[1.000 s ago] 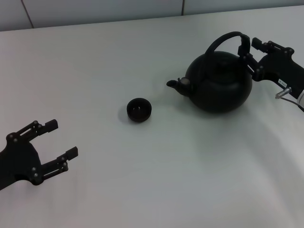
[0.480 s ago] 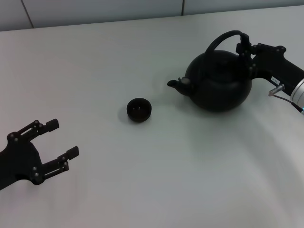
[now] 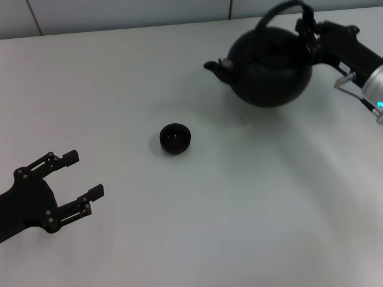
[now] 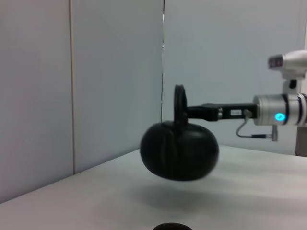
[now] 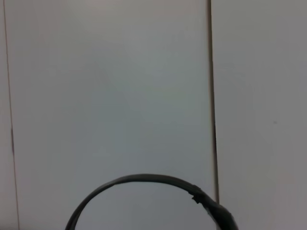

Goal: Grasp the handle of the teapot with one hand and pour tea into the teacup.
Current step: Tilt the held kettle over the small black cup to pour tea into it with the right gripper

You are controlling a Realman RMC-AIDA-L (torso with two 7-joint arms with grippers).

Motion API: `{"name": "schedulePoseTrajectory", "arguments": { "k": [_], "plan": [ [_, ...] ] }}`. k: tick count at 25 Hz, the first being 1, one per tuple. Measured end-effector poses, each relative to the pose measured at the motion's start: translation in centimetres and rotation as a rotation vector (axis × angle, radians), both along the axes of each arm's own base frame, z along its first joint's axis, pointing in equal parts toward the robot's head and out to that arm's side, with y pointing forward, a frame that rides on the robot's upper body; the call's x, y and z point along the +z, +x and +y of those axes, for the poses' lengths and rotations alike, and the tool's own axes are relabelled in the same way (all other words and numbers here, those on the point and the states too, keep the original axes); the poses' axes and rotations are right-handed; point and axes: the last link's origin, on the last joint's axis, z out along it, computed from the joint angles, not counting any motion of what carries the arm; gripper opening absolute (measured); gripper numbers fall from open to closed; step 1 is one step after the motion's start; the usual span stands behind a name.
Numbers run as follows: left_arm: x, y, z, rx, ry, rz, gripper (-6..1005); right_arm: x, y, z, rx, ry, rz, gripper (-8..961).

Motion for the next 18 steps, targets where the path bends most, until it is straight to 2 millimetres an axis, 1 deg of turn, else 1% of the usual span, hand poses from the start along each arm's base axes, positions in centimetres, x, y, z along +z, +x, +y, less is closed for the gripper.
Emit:
{"name": "schedulePoseTrajectory", "arguments": {
  "k": [3, 5, 11, 18],
  "plan": [
    [0.0, 0.0, 0.1, -0.001, 0.002, 0.000, 800, 0.0, -1.1, 1.3, 0.012, -0.029, -0.006, 81],
    [0.0, 0.0, 0.1, -0.002, 0.002, 0.000, 801, -0.2, -1.5, 1.7, 0.020, -0.046, -0.016, 81],
    [0.0, 0.1, 0.1, -0.003, 0.001, -0.002, 801, -0.7, -2.4, 2.1, 0.050, -0.094, -0.037, 81],
    [-0.1, 0.1, 0.0, -0.003, -0.002, -0.007, 801, -1.1, -3.8, 2.7, 0.126, -0.205, -0.148, 80]
  ]
}}
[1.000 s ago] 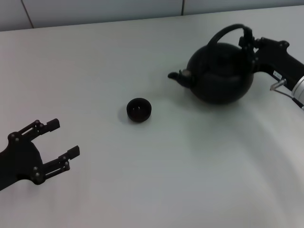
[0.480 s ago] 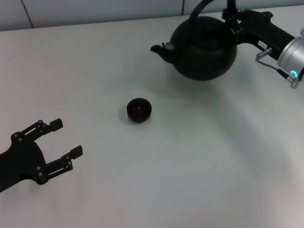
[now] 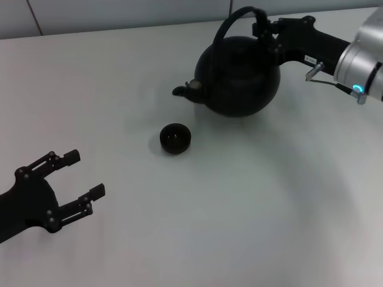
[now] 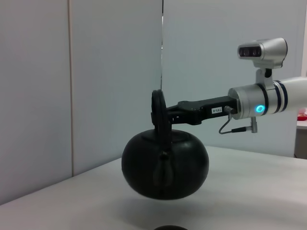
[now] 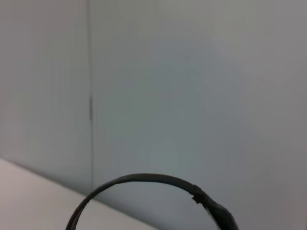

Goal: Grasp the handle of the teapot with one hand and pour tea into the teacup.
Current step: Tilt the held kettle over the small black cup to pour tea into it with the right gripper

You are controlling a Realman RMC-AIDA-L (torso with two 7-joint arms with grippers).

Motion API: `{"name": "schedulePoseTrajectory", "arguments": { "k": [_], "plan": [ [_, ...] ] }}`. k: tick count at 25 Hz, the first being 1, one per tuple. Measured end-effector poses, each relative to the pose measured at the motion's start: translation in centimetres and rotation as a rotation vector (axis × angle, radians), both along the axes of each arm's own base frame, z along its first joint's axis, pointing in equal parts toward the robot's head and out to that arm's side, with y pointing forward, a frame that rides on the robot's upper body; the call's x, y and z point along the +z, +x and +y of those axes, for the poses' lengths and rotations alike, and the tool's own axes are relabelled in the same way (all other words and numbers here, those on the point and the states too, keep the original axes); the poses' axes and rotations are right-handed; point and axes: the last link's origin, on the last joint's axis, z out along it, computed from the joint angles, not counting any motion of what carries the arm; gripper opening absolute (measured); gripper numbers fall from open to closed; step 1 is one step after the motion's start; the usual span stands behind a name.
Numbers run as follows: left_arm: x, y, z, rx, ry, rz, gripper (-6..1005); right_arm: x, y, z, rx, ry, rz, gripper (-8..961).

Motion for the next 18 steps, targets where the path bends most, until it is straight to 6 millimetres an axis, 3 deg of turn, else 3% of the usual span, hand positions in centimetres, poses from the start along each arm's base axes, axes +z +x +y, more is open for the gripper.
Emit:
{"name": "schedulePoseTrajectory", "arguments": {
  "k": [7, 18],
  "plan": [
    [-0.3, 0.1, 0.0, -0.008, 0.008, -0.007, 800, -0.8, -1.0, 0.6, 0.037, -0.038, -0.062, 80],
    [-0.2, 0.2, 0.1, -0.009, 0.013, -0.008, 800, -0.3, -1.6, 0.6, 0.178, 0.000, -0.225, 80]
  ]
}}
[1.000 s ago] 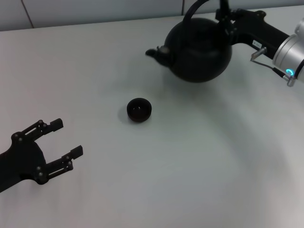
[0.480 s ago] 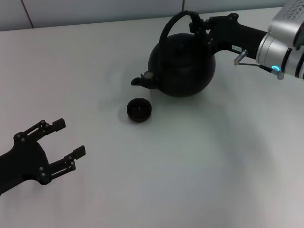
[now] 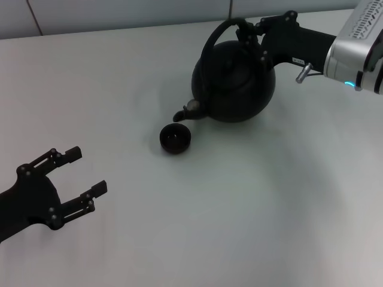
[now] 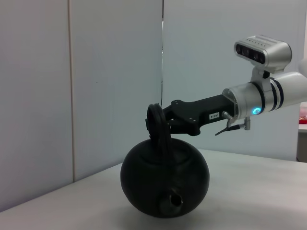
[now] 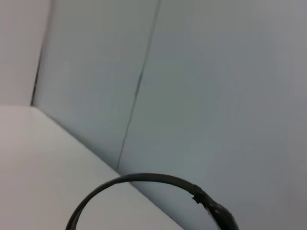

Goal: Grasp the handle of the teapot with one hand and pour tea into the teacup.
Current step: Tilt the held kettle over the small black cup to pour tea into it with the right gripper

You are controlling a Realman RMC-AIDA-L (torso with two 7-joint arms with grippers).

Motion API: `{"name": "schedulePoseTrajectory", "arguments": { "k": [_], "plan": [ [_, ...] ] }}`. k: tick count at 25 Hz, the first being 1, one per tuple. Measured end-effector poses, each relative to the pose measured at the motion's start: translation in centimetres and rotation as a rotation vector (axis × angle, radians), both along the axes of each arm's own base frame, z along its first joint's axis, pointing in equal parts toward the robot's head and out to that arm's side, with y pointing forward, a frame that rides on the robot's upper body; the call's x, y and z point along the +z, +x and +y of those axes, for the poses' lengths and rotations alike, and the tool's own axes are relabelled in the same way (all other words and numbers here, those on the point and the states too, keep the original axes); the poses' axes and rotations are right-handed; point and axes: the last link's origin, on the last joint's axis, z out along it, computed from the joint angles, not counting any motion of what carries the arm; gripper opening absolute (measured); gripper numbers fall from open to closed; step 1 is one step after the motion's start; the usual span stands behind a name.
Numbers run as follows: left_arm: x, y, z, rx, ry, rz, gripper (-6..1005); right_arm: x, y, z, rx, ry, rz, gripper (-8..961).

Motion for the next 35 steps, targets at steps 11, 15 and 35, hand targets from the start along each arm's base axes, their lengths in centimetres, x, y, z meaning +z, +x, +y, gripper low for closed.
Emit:
{"name": "schedulePoseTrajectory", "arguments": {
  "k": [11, 15, 35],
  "plan": [
    [0.1, 0.1, 0.2, 0.000, 0.005, 0.000, 800, 0.5, -1.2, 0.3, 0.121, 0.017, -0.124, 80],
    [0.2, 0.1, 0.4, 0.006, 0.012, -0.004, 800, 0.7, -1.4, 0.5, 0.139, 0.030, -0.142, 80],
    [0.3, 0.4, 0.9, -0.001, 0.020, -0.010, 800, 0.8, -2.5, 0.9, 0.242, 0.071, -0.254, 81]
  ]
}}
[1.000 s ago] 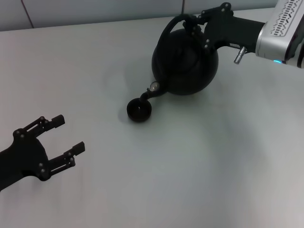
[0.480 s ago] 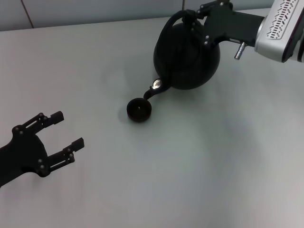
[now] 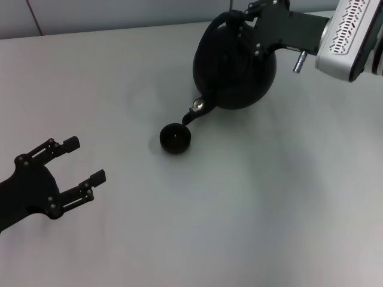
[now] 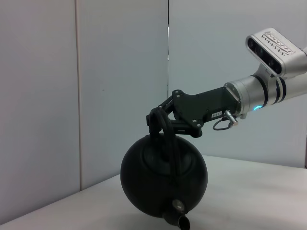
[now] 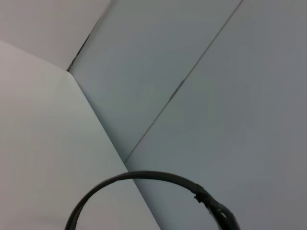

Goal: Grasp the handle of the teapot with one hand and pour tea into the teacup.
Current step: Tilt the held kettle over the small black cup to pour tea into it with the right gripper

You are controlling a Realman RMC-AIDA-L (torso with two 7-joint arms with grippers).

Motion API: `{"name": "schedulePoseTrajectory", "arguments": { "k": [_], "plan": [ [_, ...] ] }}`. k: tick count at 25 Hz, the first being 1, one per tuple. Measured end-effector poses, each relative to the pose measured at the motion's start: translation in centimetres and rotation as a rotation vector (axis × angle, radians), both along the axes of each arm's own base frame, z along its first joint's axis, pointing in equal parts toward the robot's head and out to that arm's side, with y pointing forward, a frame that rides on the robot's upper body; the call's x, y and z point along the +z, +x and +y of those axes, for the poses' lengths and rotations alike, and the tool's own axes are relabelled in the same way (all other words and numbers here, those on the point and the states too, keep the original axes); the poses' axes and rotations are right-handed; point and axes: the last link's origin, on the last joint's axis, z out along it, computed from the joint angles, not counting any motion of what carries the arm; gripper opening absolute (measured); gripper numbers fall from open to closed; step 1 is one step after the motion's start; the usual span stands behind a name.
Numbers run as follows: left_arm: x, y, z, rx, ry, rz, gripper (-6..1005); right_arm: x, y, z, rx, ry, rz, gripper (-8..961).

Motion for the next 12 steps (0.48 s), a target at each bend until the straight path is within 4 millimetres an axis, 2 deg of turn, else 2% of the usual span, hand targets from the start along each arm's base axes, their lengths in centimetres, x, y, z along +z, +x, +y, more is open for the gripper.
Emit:
{"name": "schedulePoseTrajectory", "arguments": {
  "k": [12],
  "plan": [
    [0.02, 0.10, 0.13, 0.002, 0.007, -0.007, 800, -0.44, -0.28, -0.12, 0.036, -0.001, -0.032, 81]
  ]
}}
